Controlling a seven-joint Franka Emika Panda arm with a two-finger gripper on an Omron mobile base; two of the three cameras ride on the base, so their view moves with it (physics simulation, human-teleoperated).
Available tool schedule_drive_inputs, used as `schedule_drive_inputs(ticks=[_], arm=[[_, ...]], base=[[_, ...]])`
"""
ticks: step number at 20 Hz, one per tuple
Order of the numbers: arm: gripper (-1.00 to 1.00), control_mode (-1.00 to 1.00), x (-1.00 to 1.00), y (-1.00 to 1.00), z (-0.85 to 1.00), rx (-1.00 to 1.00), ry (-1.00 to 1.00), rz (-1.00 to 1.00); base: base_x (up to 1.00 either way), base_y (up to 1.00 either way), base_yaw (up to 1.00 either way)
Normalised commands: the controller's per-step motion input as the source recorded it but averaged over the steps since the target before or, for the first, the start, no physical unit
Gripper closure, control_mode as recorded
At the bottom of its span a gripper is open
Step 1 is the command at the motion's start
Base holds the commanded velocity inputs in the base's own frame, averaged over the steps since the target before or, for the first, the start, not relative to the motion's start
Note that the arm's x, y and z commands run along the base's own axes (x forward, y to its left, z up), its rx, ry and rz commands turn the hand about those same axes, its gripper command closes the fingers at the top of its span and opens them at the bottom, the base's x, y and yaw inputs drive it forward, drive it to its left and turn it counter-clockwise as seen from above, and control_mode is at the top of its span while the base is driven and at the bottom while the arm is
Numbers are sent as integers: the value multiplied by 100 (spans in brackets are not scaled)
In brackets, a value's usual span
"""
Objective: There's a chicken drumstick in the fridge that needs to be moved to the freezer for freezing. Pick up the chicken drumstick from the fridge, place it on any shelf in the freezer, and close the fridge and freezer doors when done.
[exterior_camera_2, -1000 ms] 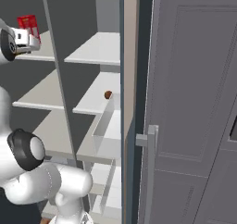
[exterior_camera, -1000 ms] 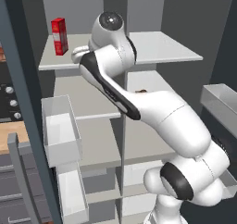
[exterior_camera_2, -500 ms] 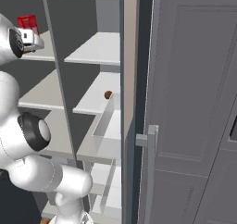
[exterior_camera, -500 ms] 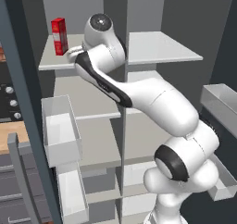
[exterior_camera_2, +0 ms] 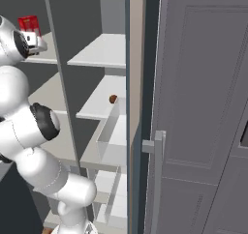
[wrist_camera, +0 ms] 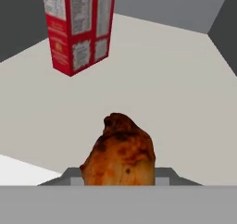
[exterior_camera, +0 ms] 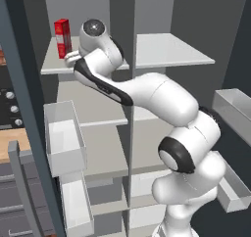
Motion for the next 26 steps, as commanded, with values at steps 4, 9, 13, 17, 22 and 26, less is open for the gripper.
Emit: schedule_drive_inputs(ticks=[4, 9, 13, 17, 22, 26], arm=[[100, -100, 30, 0, 0, 0, 0, 0], [100, -100, 43, 0, -4, 0, 1, 0], [100, -100, 49, 0, -9, 0, 0, 0], [100, -100, 27, 0, -20, 0, -2, 0], [100, -100, 21, 3, -39, -3, 0, 0], [-100, -100, 38, 9, -31, -4, 0, 0]], base=[[0, 0, 0], [0, 0, 0], [0, 0, 0], [0, 0, 0], [0, 0, 0], [0, 0, 0]])
